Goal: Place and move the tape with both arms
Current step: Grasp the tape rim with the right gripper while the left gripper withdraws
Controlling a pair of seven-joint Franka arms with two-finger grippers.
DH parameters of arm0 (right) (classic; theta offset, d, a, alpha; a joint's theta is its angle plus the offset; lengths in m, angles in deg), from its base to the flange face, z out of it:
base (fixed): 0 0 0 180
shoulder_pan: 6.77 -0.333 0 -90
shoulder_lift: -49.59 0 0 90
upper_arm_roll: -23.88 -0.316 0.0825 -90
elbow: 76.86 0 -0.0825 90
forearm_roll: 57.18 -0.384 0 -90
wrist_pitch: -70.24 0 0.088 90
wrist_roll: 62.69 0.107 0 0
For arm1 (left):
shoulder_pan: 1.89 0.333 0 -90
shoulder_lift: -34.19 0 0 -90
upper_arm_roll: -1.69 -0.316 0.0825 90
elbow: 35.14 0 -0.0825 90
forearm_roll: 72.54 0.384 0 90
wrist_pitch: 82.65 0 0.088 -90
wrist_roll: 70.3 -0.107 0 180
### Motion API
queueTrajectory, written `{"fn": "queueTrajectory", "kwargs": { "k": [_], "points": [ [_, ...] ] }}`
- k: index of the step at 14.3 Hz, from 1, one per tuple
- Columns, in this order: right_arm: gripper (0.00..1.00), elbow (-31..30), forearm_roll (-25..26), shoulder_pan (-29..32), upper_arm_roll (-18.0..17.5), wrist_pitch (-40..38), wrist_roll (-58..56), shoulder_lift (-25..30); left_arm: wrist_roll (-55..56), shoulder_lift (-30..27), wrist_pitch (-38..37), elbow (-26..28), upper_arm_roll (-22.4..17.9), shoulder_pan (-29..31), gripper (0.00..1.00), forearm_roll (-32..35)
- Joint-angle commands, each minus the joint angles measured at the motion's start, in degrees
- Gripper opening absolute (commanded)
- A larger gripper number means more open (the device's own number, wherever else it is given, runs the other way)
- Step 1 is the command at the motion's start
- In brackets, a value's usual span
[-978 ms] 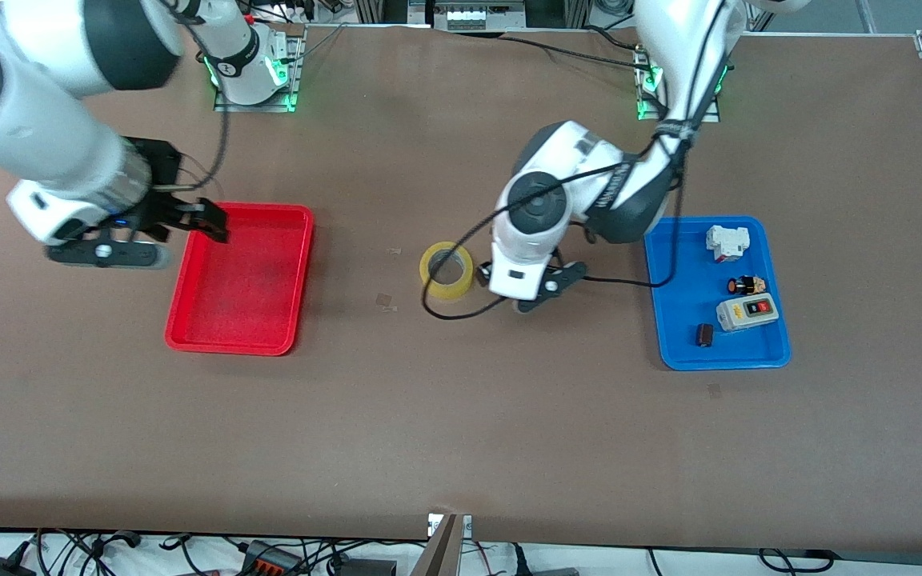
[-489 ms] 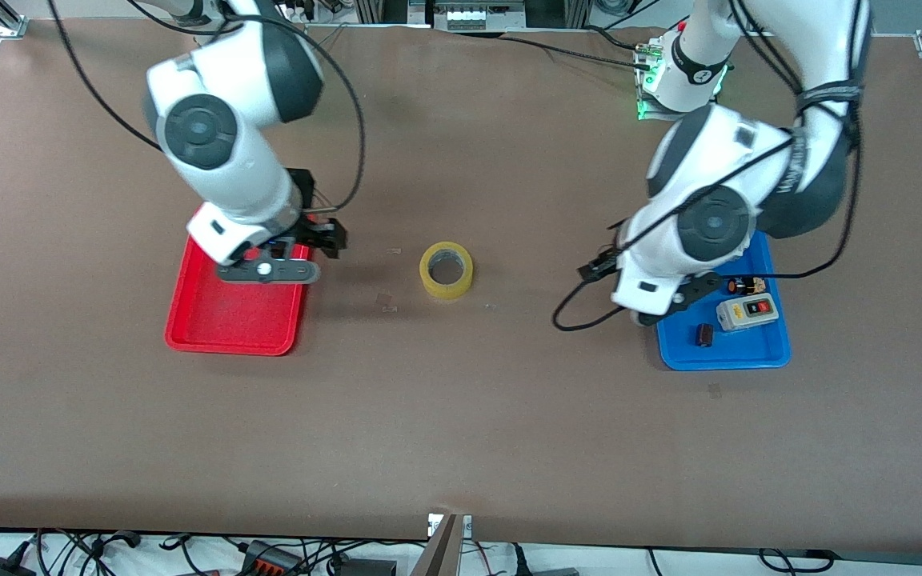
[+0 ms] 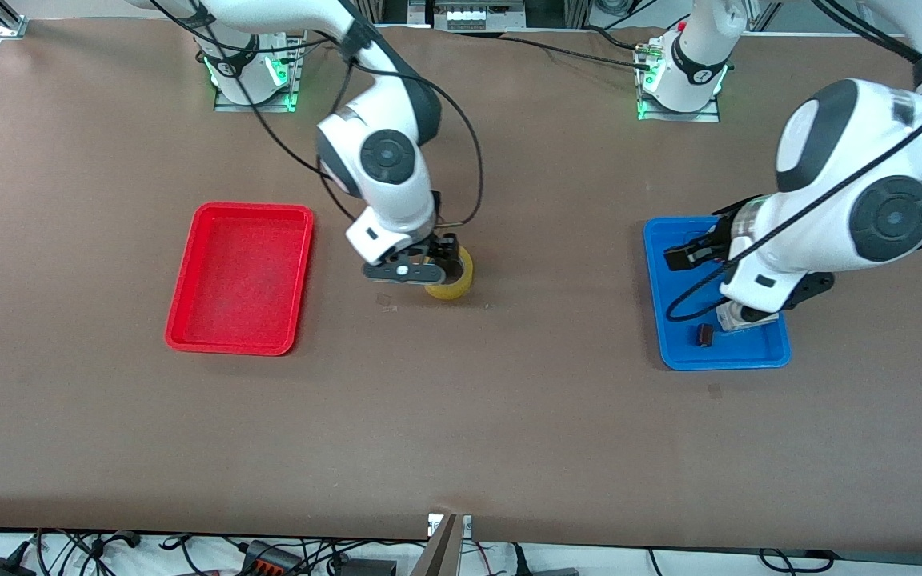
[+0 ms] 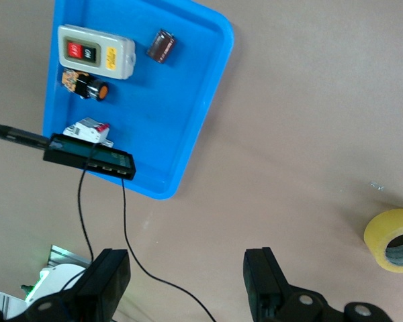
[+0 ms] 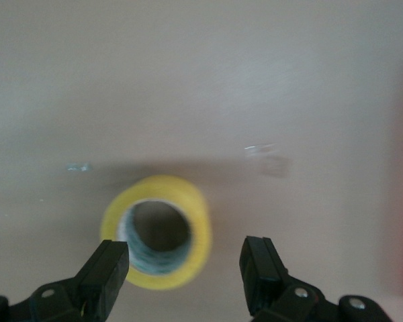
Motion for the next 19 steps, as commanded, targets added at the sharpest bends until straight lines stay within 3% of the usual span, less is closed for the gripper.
{"fn": "queueTrajectory", "kwargs": {
  "k": [1, 4, 9, 11, 12, 17, 19],
  "points": [
    [0.98, 7.33, 0.42, -2.59, 0.53, 0.38, 3.94, -6.56, -4.86, -2.0, -3.04, -0.21, 0.56, 3.26, 1.0, -0.07],
    [0.97, 9.18, 0.6, -4.7, 0.7, 1.08, 5.53, -9.82, -15.47, -5.16, -4.45, -1.19, 0.04, 6.78, 1.0, -0.08],
    [0.95, 10.41, 1.74, -5.85, 0.88, 6.44, 5.97, -14.22, -31.21, -12.88, -4.82, 3.55, -2.78, 6.88, 1.0, 2.1],
    [0.89, 11.3, 3.23, -5.94, 0.88, 6.36, 5.97, -15.37, -37.29, -17.1, -2.54, 6.27, -2.78, 6.26, 1.0, 4.06],
    [0.81, 11.3, 3.32, -6.03, 0.88, 6.36, 5.97, -15.54, -37.31, -17.64, -1.65, 6.28, -2.78, 6.26, 1.0, 3.71],
    [0.18, 11.04, 4.9, -6.03, 0.88, 6.1, 6.32, -15.46, -37.4, -19.32, 4.67, 8.66, -2.78, 6.79, 1.0, 3.17],
    [0.06, 10.86, 4.82, -6.03, 0.97, 5.4, 6.41, -15.02, -37.31, -19.58, 10.03, 8.92, -2.69, 6.7, 1.0, 3.53]
  ]
}}
